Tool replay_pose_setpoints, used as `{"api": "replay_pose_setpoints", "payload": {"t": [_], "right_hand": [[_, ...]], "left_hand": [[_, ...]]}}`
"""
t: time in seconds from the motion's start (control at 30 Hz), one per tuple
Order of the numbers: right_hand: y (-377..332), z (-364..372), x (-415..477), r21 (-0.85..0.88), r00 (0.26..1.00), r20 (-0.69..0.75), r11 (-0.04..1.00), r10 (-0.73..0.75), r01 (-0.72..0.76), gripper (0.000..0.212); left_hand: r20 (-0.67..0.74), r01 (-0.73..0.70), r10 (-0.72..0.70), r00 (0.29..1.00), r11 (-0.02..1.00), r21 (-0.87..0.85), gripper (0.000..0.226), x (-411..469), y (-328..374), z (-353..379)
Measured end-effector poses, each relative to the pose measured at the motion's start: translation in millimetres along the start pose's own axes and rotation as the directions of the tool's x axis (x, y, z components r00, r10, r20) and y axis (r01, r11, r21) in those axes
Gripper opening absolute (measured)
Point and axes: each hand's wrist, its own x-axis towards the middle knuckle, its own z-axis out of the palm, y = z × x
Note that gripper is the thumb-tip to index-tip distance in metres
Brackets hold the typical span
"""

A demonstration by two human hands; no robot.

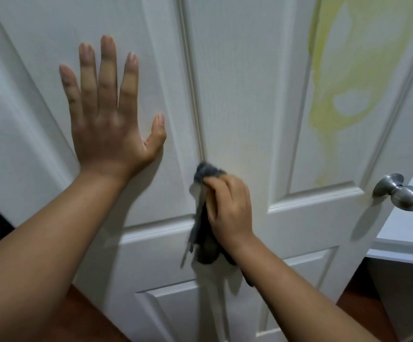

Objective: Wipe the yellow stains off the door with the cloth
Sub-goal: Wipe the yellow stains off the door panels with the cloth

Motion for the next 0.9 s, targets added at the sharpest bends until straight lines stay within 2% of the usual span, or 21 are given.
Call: {"api": "replay_pose_setpoints", "payload": {"t": [0.13,0.2,0.3,0.4,0.47,0.53,0.6,0.63,0.67,0.7,0.8,0.83,0.9], "right_hand": [[-14.9,-12.3,58.3,0.029,0.987,-0.153,0.999,0.049,-0.045,0.016],[-13.4,-11.6,51.0,0.011,0.989,-0.145,0.999,0.040,-0.039,0.015],[-2.1,-9.5,3.6,-0.020,0.998,-0.033,0.998,0.060,-0.061,0.017],[7.6,-12.1,-38.1,-0.060,0.970,0.151,0.981,0.191,-0.183,0.021],[12.4,-21.2,-48.3,-0.079,0.945,0.183,0.962,0.271,-0.261,0.019],[16.5,-33.0,-44.1,-0.042,0.903,0.109,0.909,0.416,-0.414,0.012],[18.3,-43.3,-30.6,0.029,0.797,-0.009,0.796,0.604,-0.604,0.004],[17.1,-45.6,-23.9,0.056,0.742,-0.042,0.743,0.669,-0.667,0.002],[13.1,-46.9,-18.1,0.066,0.718,-0.055,0.720,0.694,-0.691,0.002],[7.1,-47.2,-13.1,0.064,0.723,-0.031,0.723,0.691,-0.688,0.003],[-10.5,-54.3,-1.4,0.039,0.826,0.114,0.828,0.553,-0.560,0.005],[-13.1,-58.8,4.4,0.038,0.834,0.141,0.838,0.534,-0.544,0.005],[-15.4,-75.2,33.3,0.042,0.846,0.121,0.849,0.519,-0.526,0.005]], "left_hand": [[0.006,0.005,-0.005,1.000,1.000,0.004,0.070,1.9,-0.5,-1.0],[0.014,0.000,0.000,1.000,1.000,0.009,0.070,1.5,-1.6,-0.8],[0.022,-0.004,0.004,1.000,1.000,0.017,0.070,0.8,-0.3,-0.8],[0.024,-0.013,0.013,1.000,1.000,0.018,0.069,-0.8,1.9,-0.6],[0.030,-0.022,0.022,0.999,0.999,0.027,0.069,-2.2,0.8,-0.8],[0.039,-0.016,0.015,0.999,0.999,0.028,0.069,-3.1,-0.1,-3.0],[0.062,-0.014,0.012,0.998,1.000,0.022,0.070,-3.2,1.2,-4.6],[0.074,-0.014,0.013,0.997,1.000,0.022,0.070,-2.8,2.0,-4.7],[0.082,-0.016,0.015,0.997,1.000,0.014,0.070,-1.5,2.7,-6.0],[0.094,-0.020,0.020,0.995,1.000,0.005,0.071,-0.2,2.5,-6.9],[0.097,0.006,-0.003,0.995,0.999,-0.037,0.071,1.2,2.7,-10.5],[0.099,0.030,-0.026,0.995,0.999,-0.040,0.070,-2.8,5.3,-10.8],[0.071,0.097,-0.093,0.993,0.994,-0.049,0.067,1.0,15.6,-13.5]]}}
